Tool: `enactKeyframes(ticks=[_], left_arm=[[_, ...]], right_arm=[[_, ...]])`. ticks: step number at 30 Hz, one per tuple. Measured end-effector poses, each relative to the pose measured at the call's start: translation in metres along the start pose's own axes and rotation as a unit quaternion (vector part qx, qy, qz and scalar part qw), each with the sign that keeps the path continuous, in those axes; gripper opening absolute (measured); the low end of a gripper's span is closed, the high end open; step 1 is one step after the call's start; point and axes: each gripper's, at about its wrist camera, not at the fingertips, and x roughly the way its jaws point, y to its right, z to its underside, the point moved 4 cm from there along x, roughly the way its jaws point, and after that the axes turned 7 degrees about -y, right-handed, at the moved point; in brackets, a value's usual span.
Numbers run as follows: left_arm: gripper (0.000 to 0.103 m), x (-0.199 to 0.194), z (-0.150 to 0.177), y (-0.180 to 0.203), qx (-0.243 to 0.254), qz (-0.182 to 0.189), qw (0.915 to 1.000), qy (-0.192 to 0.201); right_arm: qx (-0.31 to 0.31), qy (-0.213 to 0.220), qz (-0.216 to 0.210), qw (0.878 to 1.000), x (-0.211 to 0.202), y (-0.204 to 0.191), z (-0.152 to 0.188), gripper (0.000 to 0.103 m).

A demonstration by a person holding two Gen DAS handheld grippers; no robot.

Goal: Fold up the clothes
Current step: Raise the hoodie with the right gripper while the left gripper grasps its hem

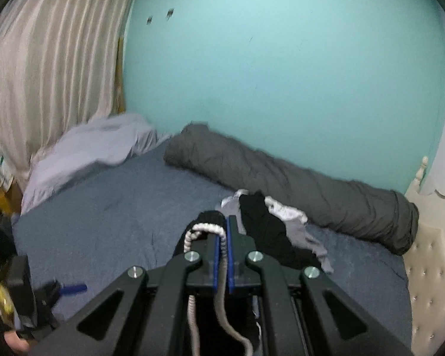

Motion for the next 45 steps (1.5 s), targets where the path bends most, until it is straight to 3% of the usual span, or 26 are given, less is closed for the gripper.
enactKeyframes(ticks=[8,21,34,36,37,39,42,45], left_arm=[[0.103,0.026,0.029,0.028,0.022,0.02,0.9987,-0.042],[0.103,0.106,0.064,0.071,0.007,0.063,0.9918,-0.111],[0.101,0.136,0.06,0.098,-0.04,0.042,0.9924,-0.108],[0.078,0.142,0.062,0.097,-0.038,0.032,0.9923,-0.113],[0.071,0.144,0.063,0.094,-0.037,0.025,0.9924,-0.115],[0.041,0.146,0.065,0.088,-0.03,0.013,0.9926,-0.117],[0.017,0.14,0.065,0.077,-0.014,0.007,0.9934,-0.113],[0.004,0.124,0.058,0.062,-0.003,-0.007,0.9948,-0.102]], right_arm=[[0.035,-0.061,-0.002,0.998,0.049,0.02,0.05,0.004],[0.054,-0.089,-0.006,0.995,0.087,0.046,0.083,0.004],[0.032,-0.1,-0.005,0.994,0.086,0.028,0.087,0.004],[0.029,-0.1,-0.006,0.995,0.083,0.024,0.088,0.004],[0.031,-0.1,-0.007,0.994,0.081,0.023,0.088,0.004],[0.034,-0.1,-0.009,0.994,0.077,0.023,0.09,0.004],[0.035,-0.099,-0.009,0.994,0.072,0.022,0.092,0.004],[0.039,-0.094,-0.008,0.995,0.065,0.026,0.093,0.004]])
